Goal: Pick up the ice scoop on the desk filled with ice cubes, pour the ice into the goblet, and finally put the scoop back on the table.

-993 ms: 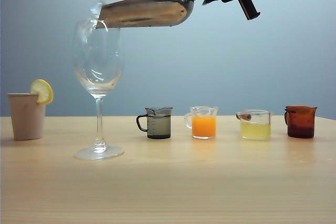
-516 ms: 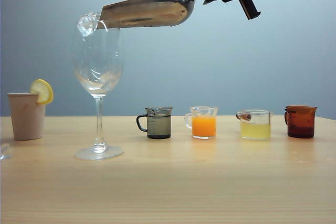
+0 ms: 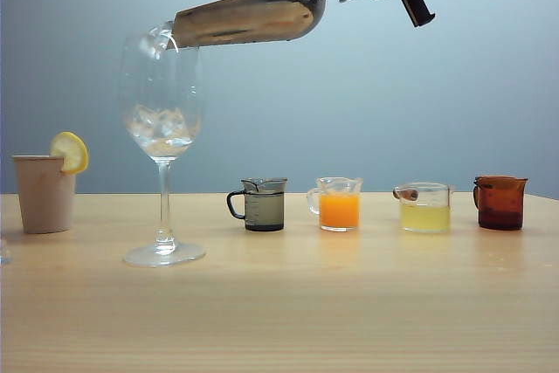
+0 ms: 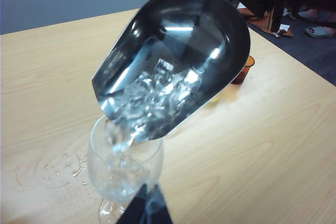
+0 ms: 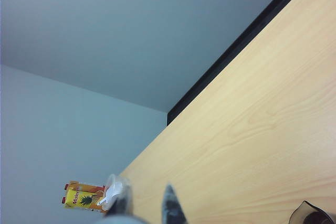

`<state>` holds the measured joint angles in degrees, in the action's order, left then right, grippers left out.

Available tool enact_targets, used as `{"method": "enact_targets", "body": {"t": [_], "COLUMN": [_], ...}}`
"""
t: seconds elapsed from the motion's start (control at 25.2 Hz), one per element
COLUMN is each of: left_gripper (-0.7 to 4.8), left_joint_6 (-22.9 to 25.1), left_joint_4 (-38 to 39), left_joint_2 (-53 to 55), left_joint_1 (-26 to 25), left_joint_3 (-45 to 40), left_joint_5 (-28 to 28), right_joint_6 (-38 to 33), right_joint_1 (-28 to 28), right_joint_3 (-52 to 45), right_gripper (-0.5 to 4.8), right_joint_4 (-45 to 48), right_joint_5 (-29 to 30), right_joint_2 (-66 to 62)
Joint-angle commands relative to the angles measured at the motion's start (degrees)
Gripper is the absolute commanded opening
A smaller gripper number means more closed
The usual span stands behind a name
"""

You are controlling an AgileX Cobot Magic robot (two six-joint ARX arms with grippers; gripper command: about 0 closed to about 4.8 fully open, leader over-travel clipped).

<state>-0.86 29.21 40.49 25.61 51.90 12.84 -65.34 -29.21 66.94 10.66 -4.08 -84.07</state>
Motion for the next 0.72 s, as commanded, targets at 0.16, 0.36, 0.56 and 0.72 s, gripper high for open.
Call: {"method": "enact_targets", "body": {"t": [0.16,0.36,0.56,0.72], "left_gripper": [-0.06,-0.06,-0.06,-0.06], "left_joint_6": [0.4,0.4,0.4,0.4], "left_joint_4": [-0.5,-0.5,-0.5,-0.5], "left_joint_2": [-0.1,-0.1,-0.1,-0.1], "left_joint_1": [-0.1,-0.1,-0.1,-0.1], "left_joint_3": [0.2,0.2,0.2,0.2], "left_joint_5": [0.1,0.1,0.1,0.1], "right_joint_6": [-0.2,-0.2,0.9,1.0], "right_joint_1": [0.5,0.5,0.5,0.5], "right_joint_3": [0.5,0.5,0.5,0.5], "right_gripper": [-0.05,-0.04,-0.04,-0.04], "right_joint_4": [1.9,1.9,2.0,2.0], "right_joint_5": [-0.3,-0.3,-0.3,-0.3], "right_joint_2": [0.4,0.4,0.4,0.4]}}
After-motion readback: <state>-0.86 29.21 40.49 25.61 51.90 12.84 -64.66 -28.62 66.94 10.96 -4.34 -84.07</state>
